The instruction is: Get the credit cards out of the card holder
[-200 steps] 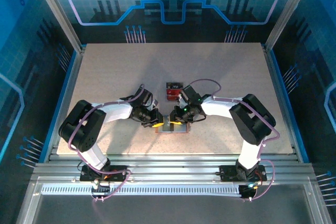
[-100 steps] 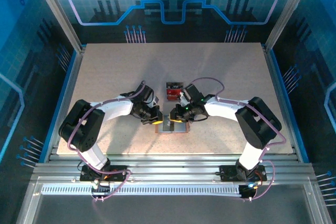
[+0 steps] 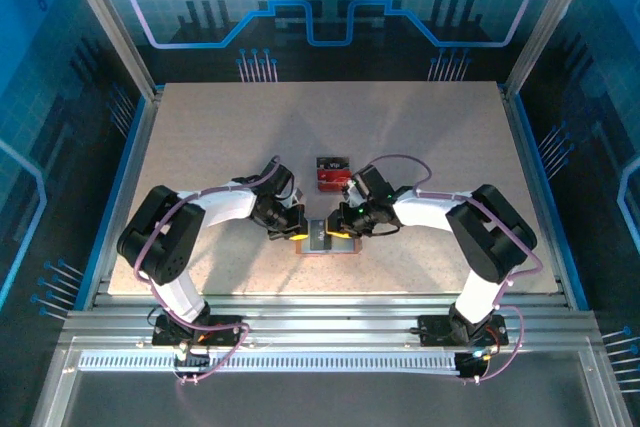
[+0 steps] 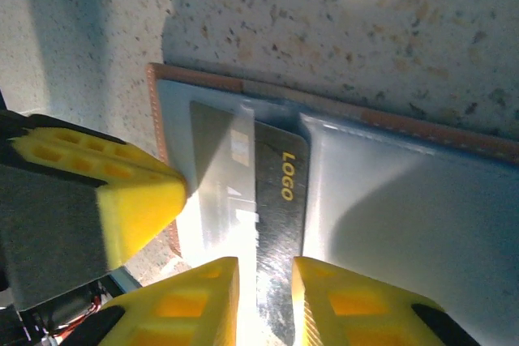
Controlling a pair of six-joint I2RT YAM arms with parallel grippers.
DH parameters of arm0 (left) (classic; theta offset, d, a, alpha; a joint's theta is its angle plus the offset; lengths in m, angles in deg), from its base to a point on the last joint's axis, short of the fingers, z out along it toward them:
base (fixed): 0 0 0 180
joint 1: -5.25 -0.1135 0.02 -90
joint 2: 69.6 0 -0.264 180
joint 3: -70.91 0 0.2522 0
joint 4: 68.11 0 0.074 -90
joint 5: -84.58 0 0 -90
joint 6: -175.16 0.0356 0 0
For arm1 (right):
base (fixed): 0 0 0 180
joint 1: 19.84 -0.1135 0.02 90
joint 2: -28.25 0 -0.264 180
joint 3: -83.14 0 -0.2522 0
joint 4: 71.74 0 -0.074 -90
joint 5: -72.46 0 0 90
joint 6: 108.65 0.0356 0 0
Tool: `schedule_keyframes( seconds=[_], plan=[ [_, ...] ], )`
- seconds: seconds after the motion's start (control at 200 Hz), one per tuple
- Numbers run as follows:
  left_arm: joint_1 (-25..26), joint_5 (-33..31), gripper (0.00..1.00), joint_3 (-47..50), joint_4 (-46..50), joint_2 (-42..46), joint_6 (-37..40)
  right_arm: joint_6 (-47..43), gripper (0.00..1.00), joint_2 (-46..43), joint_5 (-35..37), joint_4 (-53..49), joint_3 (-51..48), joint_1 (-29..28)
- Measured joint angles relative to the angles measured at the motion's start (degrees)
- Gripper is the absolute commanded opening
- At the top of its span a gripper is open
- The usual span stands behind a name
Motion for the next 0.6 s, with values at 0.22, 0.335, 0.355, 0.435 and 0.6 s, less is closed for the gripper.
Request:
schedule_keyframes(
  seconds=[0.22, 0.335, 0.355, 0.435, 0.6],
  plan=[
    [0.0, 0.0, 0.01, 0.0, -0.1, -0.2, 0.1, 0.2, 0.24, 1.6, -1.0, 1.4, -0.3, 0.1],
    [0.0, 0.3, 0.01, 0.0, -0.3, -0.4, 0.1, 0.6, 0.24, 1.8, -1.7, 2.6, -0.6, 0.1],
    [0.0, 0.4, 0.01, 0.0, -0.3, -0.5, 0.1, 0.8, 0.24, 1.8, -1.8, 2.9, -0.7, 0.1],
    [0.1, 0.6, 0.01, 0.0, -0.5, -0.5, 0.1, 1.3, 0.23, 1.8, -2.1, 3.8, -1.1, 0.2],
    [0.3, 0.7, 0.01, 0.0, -0.5, -0.6, 0.1, 2.3, 0.2, 1.8, -2.8, 5.4, -1.9, 0.4]
  ],
)
